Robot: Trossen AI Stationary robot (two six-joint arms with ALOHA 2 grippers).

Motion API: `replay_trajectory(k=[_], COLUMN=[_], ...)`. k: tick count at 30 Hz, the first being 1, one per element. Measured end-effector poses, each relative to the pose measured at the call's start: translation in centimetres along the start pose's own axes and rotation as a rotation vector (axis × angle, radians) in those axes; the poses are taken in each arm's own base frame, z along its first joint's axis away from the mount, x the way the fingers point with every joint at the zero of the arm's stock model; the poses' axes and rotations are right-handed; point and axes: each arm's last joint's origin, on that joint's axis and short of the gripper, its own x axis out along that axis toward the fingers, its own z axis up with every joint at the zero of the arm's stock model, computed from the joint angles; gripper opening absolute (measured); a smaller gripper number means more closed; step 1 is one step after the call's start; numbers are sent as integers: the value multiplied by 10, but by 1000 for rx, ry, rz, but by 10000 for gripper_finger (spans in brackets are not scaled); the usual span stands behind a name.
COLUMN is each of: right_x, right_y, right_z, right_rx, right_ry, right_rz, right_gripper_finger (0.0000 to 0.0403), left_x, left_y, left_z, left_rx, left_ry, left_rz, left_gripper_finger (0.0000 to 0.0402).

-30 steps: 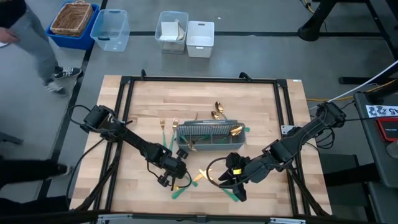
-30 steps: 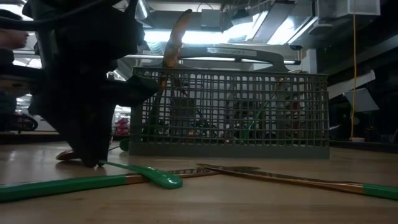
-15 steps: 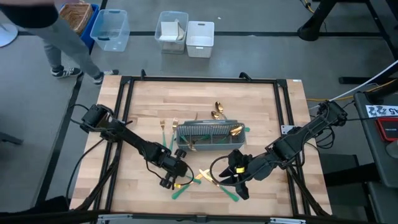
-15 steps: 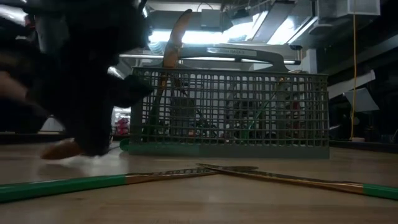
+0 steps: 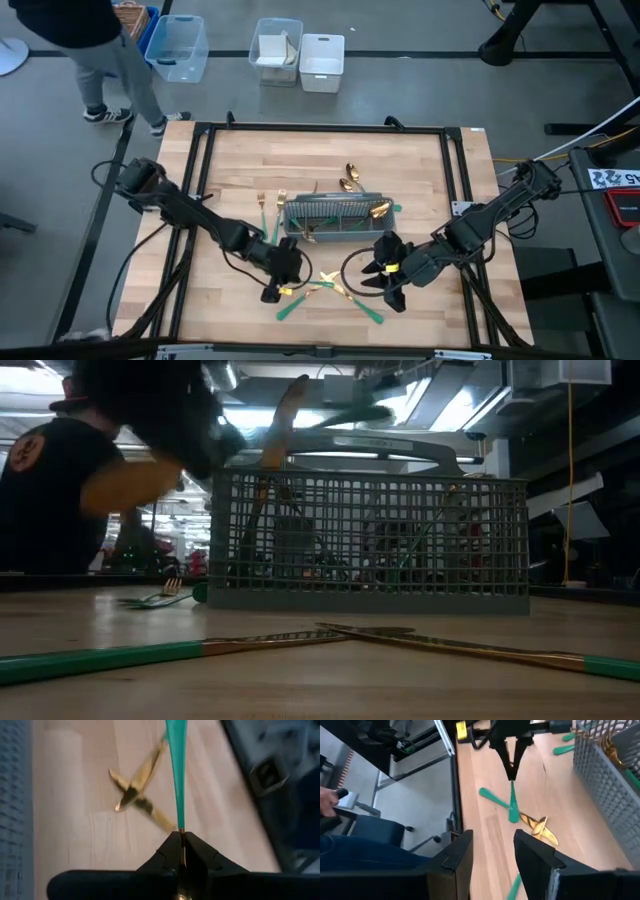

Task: Sort silverware
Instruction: Put the green spoon into the gray utensil holder

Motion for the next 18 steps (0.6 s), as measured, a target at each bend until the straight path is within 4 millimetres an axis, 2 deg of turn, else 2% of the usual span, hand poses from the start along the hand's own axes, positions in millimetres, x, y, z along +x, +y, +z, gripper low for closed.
replay_trajectory(k=[6,11,14,18], right_x=[-9,-10,-10,-10], right_y=[-7,-11,-11,-11], right_z=[0,1,3,7], right_rx=[-46,-165,-258,-391], right_ry=[-42,-97,-133,-193], right_rz=[-105,-201,-251,-312], right_gripper_finger=[143,143,143,143], left_x=[-36,-60,-66,-66], left_y=[-1,4,11,24], left_z=[23,42,52,58], left_rx=[-192,-350,-468,-639], left_ry=[-178,-349,-435,-467], left_rz=[-63,-126,-161,-179], left_gripper_finger=[9,5,5,11])
